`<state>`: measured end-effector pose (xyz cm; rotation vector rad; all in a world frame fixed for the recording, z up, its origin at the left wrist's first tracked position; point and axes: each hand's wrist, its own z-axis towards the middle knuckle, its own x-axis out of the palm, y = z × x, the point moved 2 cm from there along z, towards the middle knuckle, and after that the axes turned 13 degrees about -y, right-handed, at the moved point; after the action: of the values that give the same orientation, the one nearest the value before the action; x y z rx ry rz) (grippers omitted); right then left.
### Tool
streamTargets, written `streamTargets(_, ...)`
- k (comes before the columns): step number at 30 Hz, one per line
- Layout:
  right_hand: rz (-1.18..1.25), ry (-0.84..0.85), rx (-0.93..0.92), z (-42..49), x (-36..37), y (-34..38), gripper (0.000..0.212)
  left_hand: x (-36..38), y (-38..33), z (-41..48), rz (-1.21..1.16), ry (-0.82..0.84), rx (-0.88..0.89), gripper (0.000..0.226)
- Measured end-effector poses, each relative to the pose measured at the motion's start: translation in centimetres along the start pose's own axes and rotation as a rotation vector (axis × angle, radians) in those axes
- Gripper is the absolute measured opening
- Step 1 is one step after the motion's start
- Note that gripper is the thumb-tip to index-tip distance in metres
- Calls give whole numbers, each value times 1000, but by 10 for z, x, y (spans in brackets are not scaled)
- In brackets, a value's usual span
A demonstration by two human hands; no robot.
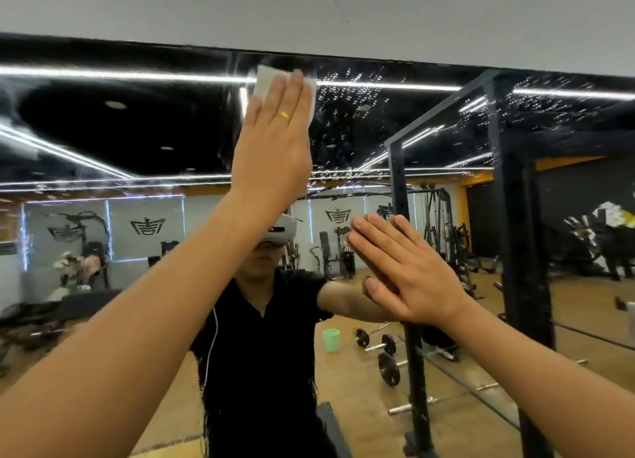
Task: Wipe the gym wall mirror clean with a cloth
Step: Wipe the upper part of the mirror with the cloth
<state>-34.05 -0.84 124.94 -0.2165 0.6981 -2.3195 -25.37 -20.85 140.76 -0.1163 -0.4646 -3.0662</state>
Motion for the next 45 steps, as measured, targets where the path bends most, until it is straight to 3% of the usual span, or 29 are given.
streamTargets(7, 3, -1, -6, 0, 2, -1, 64, 3, 8, 28, -13, -22, -41, 63)
streamTargets(16, 12, -9, 4, 0, 2, 0, 62, -35, 80, -8, 1, -196, -317, 62)
streamTargets(25, 2, -27, -8, 1, 3, -1, 63, -74, 147, -40, 78, -224, -468, 55)
streamTargets(30, -5, -15, -10, 0, 4, -2, 64, -78, 149, -53, 22, -272, -452, 57)
streamTargets(34, -6, -11, -2, -1, 2, -2, 65, -69, 109, -54, -39, -222, -413, 60)
streamTargets(36, 1, -6, 1, -1, 1, -1, 65, -61, 68, -60, -132, -177, -308, 72)
streamTargets(40, 16, 0, 17, -1, 1, 1, 64, -20, -1, -64, -159, -44, 84, 82)
streamTargets(45, 18, 2, 4, 0, 0, -2, 65, -2, -15, -54, -84, 11, 96, 77)
